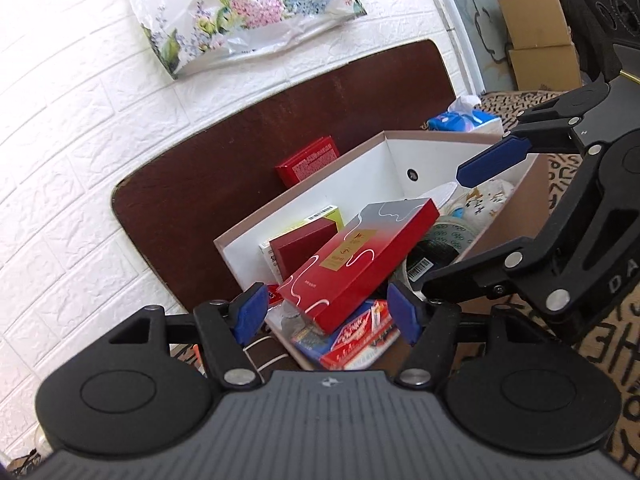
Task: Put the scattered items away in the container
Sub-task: 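Move the right gripper back to the grey insole on the table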
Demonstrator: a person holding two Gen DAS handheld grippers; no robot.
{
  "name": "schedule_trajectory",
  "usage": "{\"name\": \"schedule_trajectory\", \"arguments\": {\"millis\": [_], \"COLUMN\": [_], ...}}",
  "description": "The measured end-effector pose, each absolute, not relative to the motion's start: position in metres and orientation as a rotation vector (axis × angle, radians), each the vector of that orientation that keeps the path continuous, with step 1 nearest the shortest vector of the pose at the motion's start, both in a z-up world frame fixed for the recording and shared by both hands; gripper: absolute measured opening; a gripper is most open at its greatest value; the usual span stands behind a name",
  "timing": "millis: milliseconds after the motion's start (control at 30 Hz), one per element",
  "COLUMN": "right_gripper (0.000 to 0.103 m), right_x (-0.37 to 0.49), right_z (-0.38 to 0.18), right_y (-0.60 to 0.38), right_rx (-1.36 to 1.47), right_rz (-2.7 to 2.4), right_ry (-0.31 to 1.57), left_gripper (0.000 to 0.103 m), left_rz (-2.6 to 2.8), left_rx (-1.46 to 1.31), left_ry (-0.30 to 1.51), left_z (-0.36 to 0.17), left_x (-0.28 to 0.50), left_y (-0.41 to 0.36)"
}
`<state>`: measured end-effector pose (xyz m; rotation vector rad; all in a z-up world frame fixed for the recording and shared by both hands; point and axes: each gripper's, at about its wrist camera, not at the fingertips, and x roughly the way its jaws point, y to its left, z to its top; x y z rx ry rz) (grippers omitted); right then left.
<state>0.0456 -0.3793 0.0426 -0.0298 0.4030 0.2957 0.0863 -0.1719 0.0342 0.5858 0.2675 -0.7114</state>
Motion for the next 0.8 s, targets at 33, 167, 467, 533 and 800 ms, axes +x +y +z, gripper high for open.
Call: {"name": "schedule_trajectory", "arguments": {"millis": [33, 167, 467, 533, 800], "right_gripper": [0.103, 0.103, 0.103, 0.103, 0.103], "right_x": [0.041, 0.02, 0.001, 0.0, -0.001], "right_z": [0.045, 0.049, 0.035, 0.029, 0.005], "right_y": [-0.375, -0.349, -0.263, -0.245, -0.184], "right_rx": [-0.033, -0.066, -0.085, -0.092, -0.106], "right_rz": [0.302, 0.336, 0.548, 0.585, 0.707], "right_ry": [0.398, 0.383, 0.406, 0.423, 0.488], "left_gripper": [0.071, 0.073, 0.076, 0.075, 0.077], "left_rz": [-0.712, -0.702, -0.646, -0.616, -0.463], "left_rx": [0.581, 0.574, 0.561, 0.548, 0.492], "left_ry": [0.27, 0.272, 0.36, 0.381, 0.456], "left_z": [0.035, 0.029, -0.004, -0.01, -0.026], "left_x": [0.082, 0.065, 0.023, 0.02, 0.024], "left_y": [-0.167, -0.145, -0.096, -0.082, -0.028]}}
